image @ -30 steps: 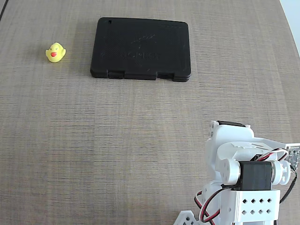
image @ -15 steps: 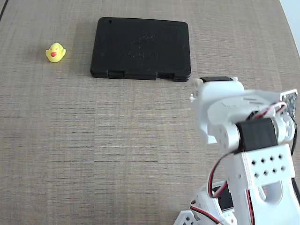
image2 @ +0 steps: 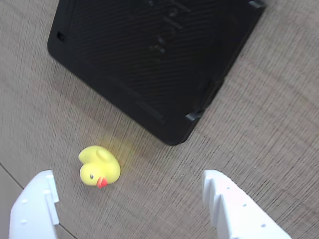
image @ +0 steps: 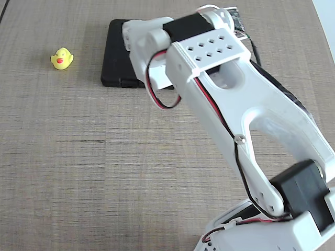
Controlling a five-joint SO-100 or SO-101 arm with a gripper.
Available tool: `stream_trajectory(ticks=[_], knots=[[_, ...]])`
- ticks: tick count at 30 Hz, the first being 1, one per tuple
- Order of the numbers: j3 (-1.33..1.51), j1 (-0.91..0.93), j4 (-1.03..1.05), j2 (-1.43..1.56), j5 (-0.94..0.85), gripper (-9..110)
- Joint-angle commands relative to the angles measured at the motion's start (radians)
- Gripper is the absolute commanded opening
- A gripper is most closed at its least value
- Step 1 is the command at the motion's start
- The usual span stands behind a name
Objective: Grasp a duck and put it on the black surface.
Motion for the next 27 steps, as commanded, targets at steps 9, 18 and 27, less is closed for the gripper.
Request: stream_trajectory(ticks=[9, 18, 27], knots=[[-0.453, -0.198, 0.0, -0.463, 0.006, 32], [-0.704, -0.268, 0.0, -0.675, 0.006, 32], [-0.893, -0.236, 0.0, -0.853, 0.006, 32]])
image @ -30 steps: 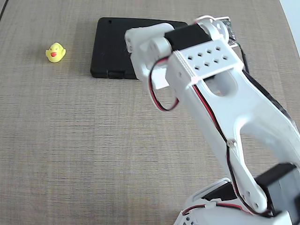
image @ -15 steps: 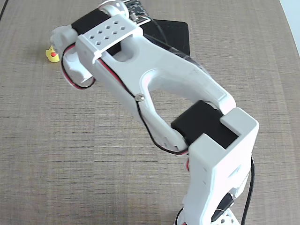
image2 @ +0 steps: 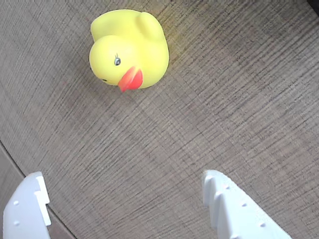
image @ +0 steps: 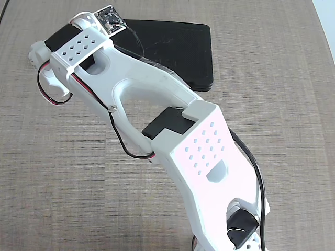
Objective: Grasp a duck and put it on the black surface.
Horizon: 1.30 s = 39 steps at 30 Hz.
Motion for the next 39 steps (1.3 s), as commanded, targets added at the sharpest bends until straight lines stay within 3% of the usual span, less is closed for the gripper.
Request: stream_trajectory(ticks=[1, 11, 39], knots=[[-0.091, 0.037, -0.002, -0.028, 0.005, 32], [-0.216, 0.15, -0.002, -0.137, 0.005, 32], [-0.273, 0.095, -0.018, -0.209, 0.005, 32]])
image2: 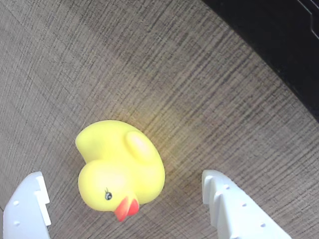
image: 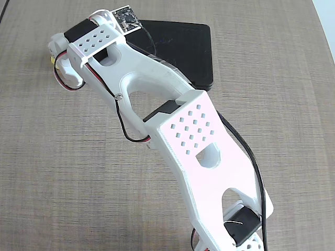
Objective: Grasp a duck and put it on the black surface.
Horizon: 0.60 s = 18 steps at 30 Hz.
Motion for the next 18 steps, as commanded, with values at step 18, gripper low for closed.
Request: stream_trajectory(ticks=[18], knots=[[-0.209, -0.008, -0.005, -0.107, 0.006, 1]])
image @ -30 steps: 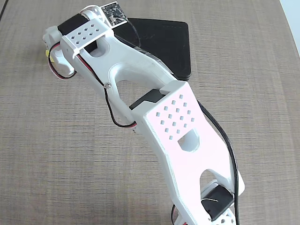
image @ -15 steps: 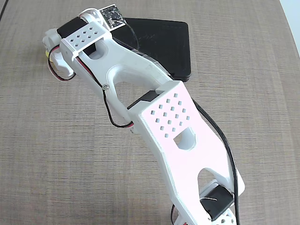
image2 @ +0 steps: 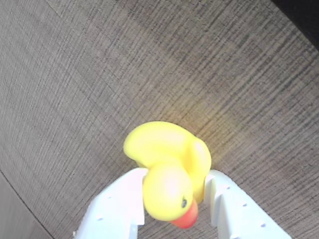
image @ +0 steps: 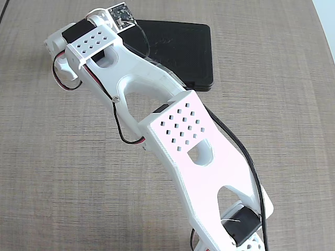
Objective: Grasp a duck and put it on the black surface.
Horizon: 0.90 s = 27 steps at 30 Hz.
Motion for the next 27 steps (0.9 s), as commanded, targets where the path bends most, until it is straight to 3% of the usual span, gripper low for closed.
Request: stream_trajectory(ticks=[1, 13, 19, 27], knots=[[-0.028, -0.008, 0.008, 0.012, 0.006, 0], [-0.017, 0.029, 0.057, 0.305, -0.003, 1], [-0.012, 0.176, 0.124, 0.486, -0.006, 1], [-0.006, 0.391, 0.249, 0.512, -0.006, 1]])
